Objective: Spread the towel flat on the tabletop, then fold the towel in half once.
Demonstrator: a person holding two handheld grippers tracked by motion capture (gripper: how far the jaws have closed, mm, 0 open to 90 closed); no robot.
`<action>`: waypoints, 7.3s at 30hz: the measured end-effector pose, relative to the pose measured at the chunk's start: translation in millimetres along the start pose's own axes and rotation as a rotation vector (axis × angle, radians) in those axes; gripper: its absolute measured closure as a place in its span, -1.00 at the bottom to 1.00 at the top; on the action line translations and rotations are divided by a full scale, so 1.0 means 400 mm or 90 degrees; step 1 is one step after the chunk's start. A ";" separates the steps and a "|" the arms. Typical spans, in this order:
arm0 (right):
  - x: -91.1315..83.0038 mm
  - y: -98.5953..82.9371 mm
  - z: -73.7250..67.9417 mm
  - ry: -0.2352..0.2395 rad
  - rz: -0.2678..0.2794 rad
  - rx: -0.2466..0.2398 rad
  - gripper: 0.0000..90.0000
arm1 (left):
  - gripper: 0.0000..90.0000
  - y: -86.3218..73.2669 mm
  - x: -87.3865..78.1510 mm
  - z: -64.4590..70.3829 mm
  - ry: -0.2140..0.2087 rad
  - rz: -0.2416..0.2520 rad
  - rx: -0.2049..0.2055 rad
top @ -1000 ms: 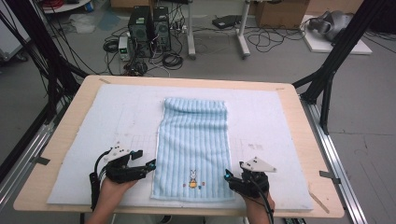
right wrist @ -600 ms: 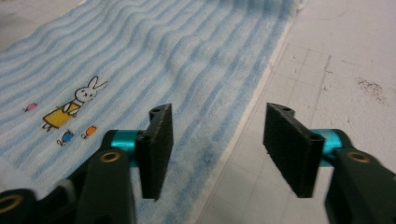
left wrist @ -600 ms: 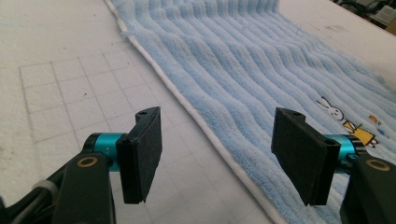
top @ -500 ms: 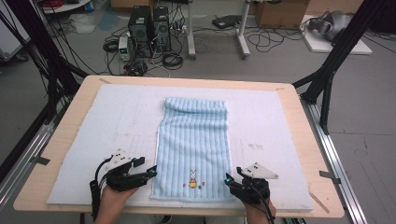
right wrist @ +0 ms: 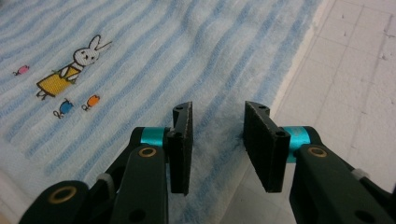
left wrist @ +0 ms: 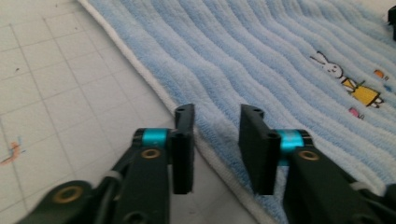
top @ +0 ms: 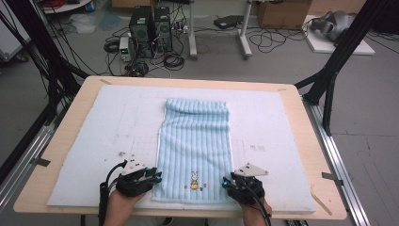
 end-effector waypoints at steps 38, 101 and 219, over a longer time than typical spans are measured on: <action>-0.097 -0.088 -0.047 0.055 0.014 -0.010 0.93 | 0.94 -0.094 -0.093 0.070 -0.089 0.011 0.001; 0.024 0.012 -0.007 -0.008 0.018 0.012 0.67 | 0.59 0.041 0.043 -0.034 -0.018 -0.001 -0.023; 0.031 0.182 0.241 0.069 0.099 0.041 -0.76 | -0.09 0.289 0.228 -0.299 0.047 0.045 -0.083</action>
Point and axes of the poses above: each handheld gripper's, and its own axes: x roughly forward along the jaws, y roughly out of its top, z roughly to its right, the point moved 4 cm from there along x, roughly forward along the jaws, and after that the axes turned 4 degrees about -y, right-handed, at the moved point
